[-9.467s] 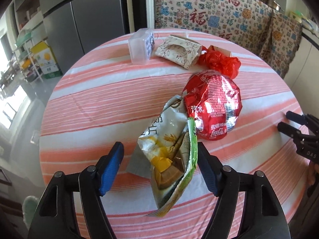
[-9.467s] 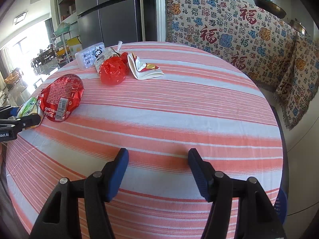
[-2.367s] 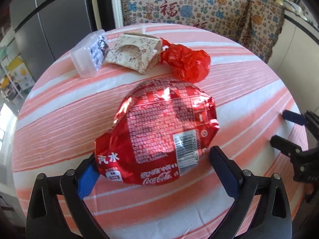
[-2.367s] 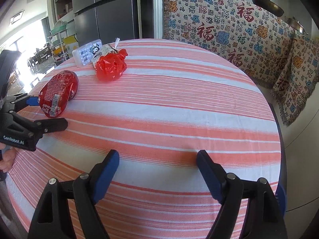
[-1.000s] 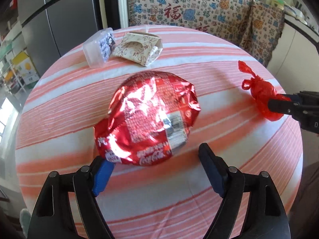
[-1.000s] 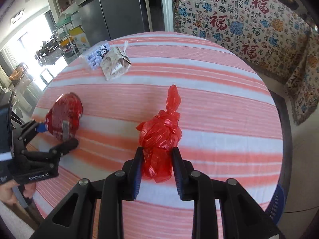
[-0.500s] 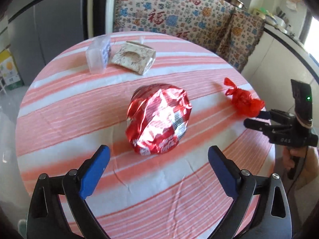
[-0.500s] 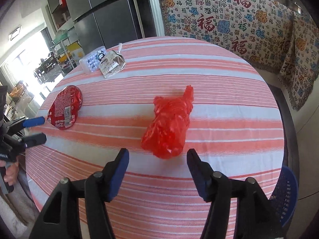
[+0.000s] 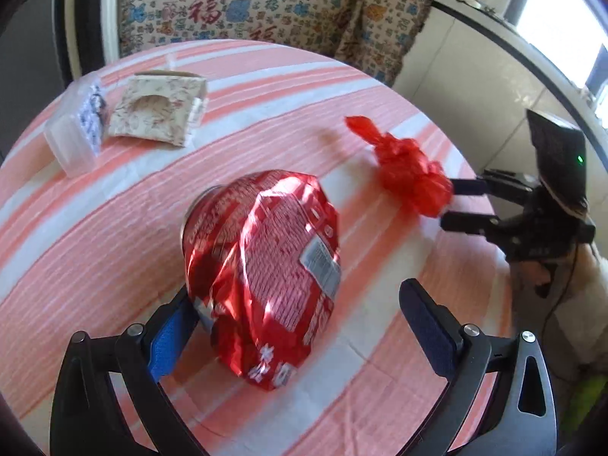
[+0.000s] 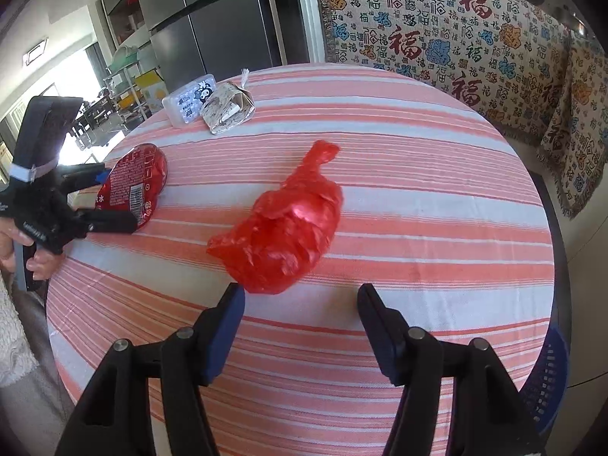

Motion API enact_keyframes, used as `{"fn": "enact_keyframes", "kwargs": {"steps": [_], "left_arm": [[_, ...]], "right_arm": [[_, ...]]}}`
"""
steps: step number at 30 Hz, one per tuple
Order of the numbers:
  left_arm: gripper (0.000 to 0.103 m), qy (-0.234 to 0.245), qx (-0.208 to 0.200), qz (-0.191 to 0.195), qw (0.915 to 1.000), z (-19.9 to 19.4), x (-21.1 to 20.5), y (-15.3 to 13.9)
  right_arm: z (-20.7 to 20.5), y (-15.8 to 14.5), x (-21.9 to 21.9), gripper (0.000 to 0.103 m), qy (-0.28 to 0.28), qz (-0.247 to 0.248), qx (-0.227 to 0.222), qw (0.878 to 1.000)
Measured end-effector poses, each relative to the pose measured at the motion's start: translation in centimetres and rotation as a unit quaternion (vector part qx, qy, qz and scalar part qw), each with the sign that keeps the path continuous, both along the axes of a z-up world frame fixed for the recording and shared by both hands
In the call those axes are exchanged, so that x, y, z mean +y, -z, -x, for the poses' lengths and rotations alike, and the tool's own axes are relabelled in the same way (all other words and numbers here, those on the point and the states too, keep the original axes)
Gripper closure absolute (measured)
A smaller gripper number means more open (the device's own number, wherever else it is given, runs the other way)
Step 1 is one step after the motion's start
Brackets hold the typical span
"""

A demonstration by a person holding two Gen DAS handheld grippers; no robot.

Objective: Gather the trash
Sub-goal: 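Lift the Coca-Cola bag with the left gripper while the right grasps the red plastic bag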

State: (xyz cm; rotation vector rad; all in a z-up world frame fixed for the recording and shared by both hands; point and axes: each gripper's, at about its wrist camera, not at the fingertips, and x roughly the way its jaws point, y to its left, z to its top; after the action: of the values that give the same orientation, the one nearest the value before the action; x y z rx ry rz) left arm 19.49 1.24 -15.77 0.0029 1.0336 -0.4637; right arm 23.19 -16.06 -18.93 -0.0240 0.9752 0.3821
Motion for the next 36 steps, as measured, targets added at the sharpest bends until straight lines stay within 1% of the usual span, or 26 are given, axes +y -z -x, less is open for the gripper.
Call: {"fn": "enact_keyframes", "kwargs": {"steps": [2, 4, 6, 8, 9, 10, 12, 14, 15, 16, 17, 19, 20, 22, 23, 24, 25, 27, 29, 30, 31, 33, 36], "left_arm": [[0.002, 0.017, 0.003, -0.011, 0.9998, 1.0, -1.2, 0.0], [0.002, 0.011, -0.008, -0.029, 0.9995, 1.6, -2.0, -0.1], [0.002, -0.015, -0.023, -0.042, 0.9988, 1.3, -2.0, -0.4], [0.002, -0.045, -0.034, -0.042, 0.9975, 0.8, -1.3, -0.7], [0.002, -0.063, -0.036, -0.039, 0.9966, 0.4, -0.7, -0.7], [0.004, -0.081, -0.036, -0.025, 0.9957, 0.0, 0.2, -0.7], [0.011, -0.102, -0.028, 0.010, 0.9943, -0.1, 1.0, -0.6], [0.037, -0.109, -0.019, 0.024, 0.9936, -0.2, 1.0, -0.2], [0.041, -0.114, -0.015, 0.026, 0.9930, -0.4, 0.8, 0.1], [0.051, -0.118, -0.010, 0.040, 0.9922, -0.5, 1.0, 0.4], [0.054, -0.122, -0.008, 0.053, 0.9911, -0.5, 1.1, 0.5], [0.056, -0.134, -0.008, 0.058, 0.9893, -0.3, 1.1, 0.6], [0.057, -0.136, -0.007, 0.060, 0.9889, -0.3, 1.0, 0.7], [0.060, -0.145, -0.005, 0.069, 0.9870, 0.1, 1.0, 0.7], [0.076, -0.149, -0.004, 0.075, 0.9861, 0.2, 1.0, 0.8], [0.076, -0.151, -0.005, 0.088, 0.9846, 0.4, 1.0, 0.7], [0.081, -0.156, -0.007, 0.093, 0.9834, 0.5, 1.0, 0.6], [0.081, -0.167, -0.011, 0.089, 0.9819, 0.5, 0.8, 0.4], [0.081, -0.173, -0.017, 0.081, 0.9815, 0.7, 0.6, 0.1], [0.081, -0.177, -0.020, 0.075, 0.9811, 1.0, 0.5, -0.2], [0.081, -0.181, -0.024, 0.072, 0.9805, 1.0, 0.5, -0.3], [0.081, -0.190, -0.032, 0.072, 0.9786, 1.5, 0.3, -0.9], [0.081, -0.198, -0.049, 0.057, 0.9773, 1.8, -0.3, -2.1]], "right_arm": [[-0.1, -0.2, -0.4, 0.040, 0.003, -0.008, 0.003, 1.000], [-0.1, -0.5, -0.7, 0.040, 0.005, -0.009, 0.001, 1.000], [-0.1, -1.0, -1.0, 0.040, 0.009, -0.010, -0.003, 1.000], [0.0, -1.6, -1.3, 0.040, 0.011, -0.021, -0.006, 1.000], [0.0, -2.0, -1.4, 0.040, 0.012, -0.030, -0.005, 0.999], [0.0, -2.3, -1.5, 0.040, 0.013, -0.040, -0.003, 0.999], [-0.1, -2.8, -1.6, 0.040, 0.013, -0.060, 0.002, 0.998], [-0.1, -3.0, -1.3, 0.040, 0.010, -0.064, 0.005, 0.998], [-0.3, -3.0, -1.1, 0.040, 0.010, -0.060, 0.006, 0.998], [-0.5, -2.9, -0.9, 0.040, 0.011, -0.056, 0.012, 0.998], [-0.9, -2.8, -0.7, 0.040, 0.014, -0.052, 0.017, 0.998], [-1.7, -2.5, -0.7, 0.040, 0.023, -0.055, 0.033, 0.998], [-2.2, -2.3, -0.7, 0.040, 0.028, -0.054, 0.048, 0.997], [-2.8, -2.1, -0.8, 0.040, 0.034, -0.071, 0.065, 0.995], [-3.3, -2.0, -0.8, 0.040, 0.035, -0.081, 0.074, 0.993], [-3.7, -2.0, -0.7, 0.040, 0.036, -0.089, 0.081, 0.992], [-4.0, -2.0, -0.6, 0.040, 0.037, -0.095, 0.087, 0.991], [-4.8, -1.7, 0.3, 0.040, 0.031, -0.088, 0.107, 0.990], [-5.5, -1.1, 0.9, 0.041, 0.031, -0.082, 0.118, 0.989], [-5.7, -1.0, 1.2, 0.061, 0.034, -0.075, 0.118, 0.990], [-5.8, -0.9, 1.3, 0.076, 0.035, -0.067, 0.119, 0.990], [-5.5, -1.4, 1.1, 0.078, 0.034, -0.068, 0.110, 0.991], [-4.6, -2.8, 0.5, 0.078, 0.027, -0.062, 0.088, 0.994]]}}
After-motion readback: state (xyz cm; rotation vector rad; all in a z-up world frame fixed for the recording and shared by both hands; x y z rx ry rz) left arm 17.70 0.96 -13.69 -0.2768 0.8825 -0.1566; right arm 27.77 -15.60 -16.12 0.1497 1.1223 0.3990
